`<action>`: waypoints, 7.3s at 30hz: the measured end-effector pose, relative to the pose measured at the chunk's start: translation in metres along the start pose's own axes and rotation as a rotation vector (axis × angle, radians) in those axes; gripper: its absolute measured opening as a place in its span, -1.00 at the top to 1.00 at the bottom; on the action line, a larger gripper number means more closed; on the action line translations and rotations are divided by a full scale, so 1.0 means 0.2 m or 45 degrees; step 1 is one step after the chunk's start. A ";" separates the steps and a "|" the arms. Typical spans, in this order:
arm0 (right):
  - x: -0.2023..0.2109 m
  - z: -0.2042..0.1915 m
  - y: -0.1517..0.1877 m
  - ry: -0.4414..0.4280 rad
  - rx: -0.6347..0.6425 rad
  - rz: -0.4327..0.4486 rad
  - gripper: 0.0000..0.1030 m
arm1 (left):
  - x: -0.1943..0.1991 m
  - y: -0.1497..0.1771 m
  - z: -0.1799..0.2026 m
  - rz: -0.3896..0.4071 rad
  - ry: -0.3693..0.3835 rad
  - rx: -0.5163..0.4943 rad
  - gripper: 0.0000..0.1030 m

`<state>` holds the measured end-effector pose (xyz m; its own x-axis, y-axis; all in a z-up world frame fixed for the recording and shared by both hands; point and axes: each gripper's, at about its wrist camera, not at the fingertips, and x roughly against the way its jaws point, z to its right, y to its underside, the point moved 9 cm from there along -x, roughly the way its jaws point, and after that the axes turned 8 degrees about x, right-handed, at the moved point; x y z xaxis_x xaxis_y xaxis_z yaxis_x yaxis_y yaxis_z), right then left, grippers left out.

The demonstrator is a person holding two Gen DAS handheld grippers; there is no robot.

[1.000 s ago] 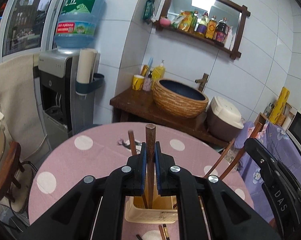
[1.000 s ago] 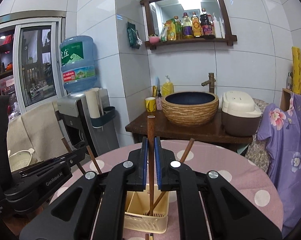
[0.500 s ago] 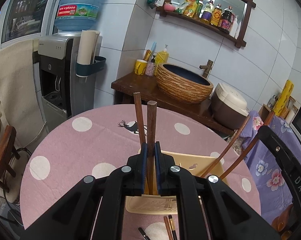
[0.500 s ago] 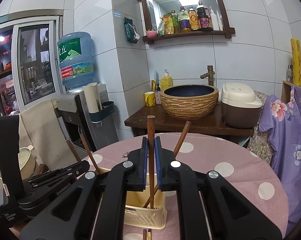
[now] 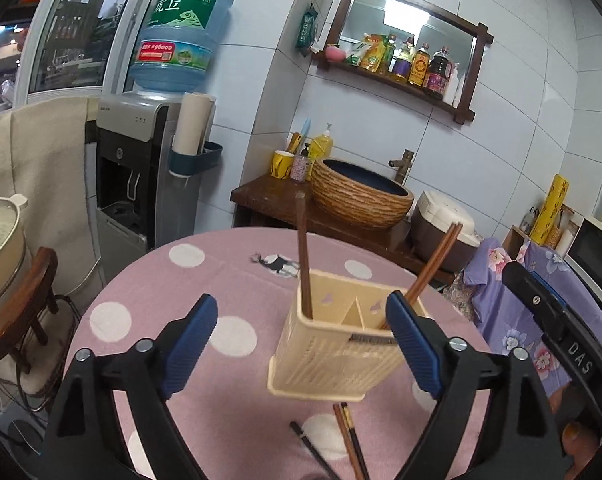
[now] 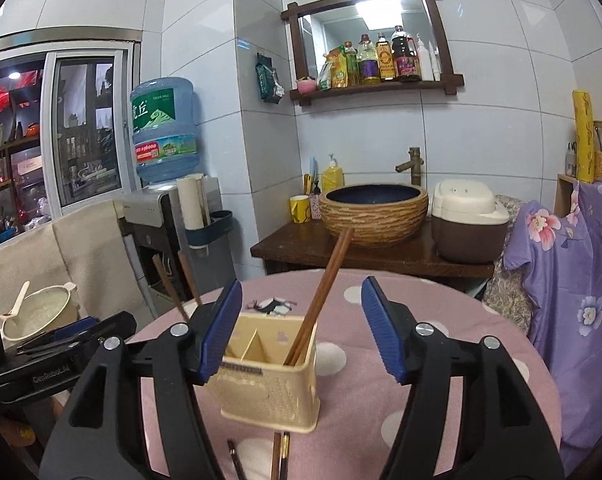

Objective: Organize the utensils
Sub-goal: 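Drop the chopsticks into the holder by opening both tools, then move both tools back down to the remaining utensils, then grasp a gold-tipped black chopstick with the right tool while the left tool grasps a brown chopstick, then lift and carry both chopsticks above the beige holder, then lower the chopsticks into the holder and open both tools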

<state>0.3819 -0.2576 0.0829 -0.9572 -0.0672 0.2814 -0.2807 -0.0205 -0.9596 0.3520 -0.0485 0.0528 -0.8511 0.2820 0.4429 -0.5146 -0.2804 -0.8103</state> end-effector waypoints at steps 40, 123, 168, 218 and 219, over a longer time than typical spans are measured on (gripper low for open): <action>-0.05 -0.10 1.16 -0.136 -0.052 -0.705 0.02 | -0.02 0.82 -0.35 -0.391 -0.144 0.097 -0.08; 0.10 0.08 0.67 -0.185 -0.163 -0.445 0.85 | -0.12 0.51 0.24 -0.411 0.051 -0.141 0.84; 0.17 -0.06 -0.29 -0.210 0.028 -0.178 0.86 | 0.23 -0.24 0.36 -0.083 0.226 -0.102 0.84; -0.50 -0.09 0.07 -0.124 0.025 -0.343 0.89 | -0.39 -0.25 0.16 -0.067 -0.029 -0.083 0.84; -0.50 -0.08 0.07 -0.123 0.021 -0.344 0.89 | -0.40 -0.23 0.15 -0.083 -0.028 -0.076 0.84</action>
<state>0.4721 -0.2350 0.0405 -0.8366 -0.1518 0.5263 -0.5226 -0.0668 -0.8500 0.4402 -0.0857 0.0657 -0.8184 0.2774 0.5032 -0.5623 -0.2066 -0.8007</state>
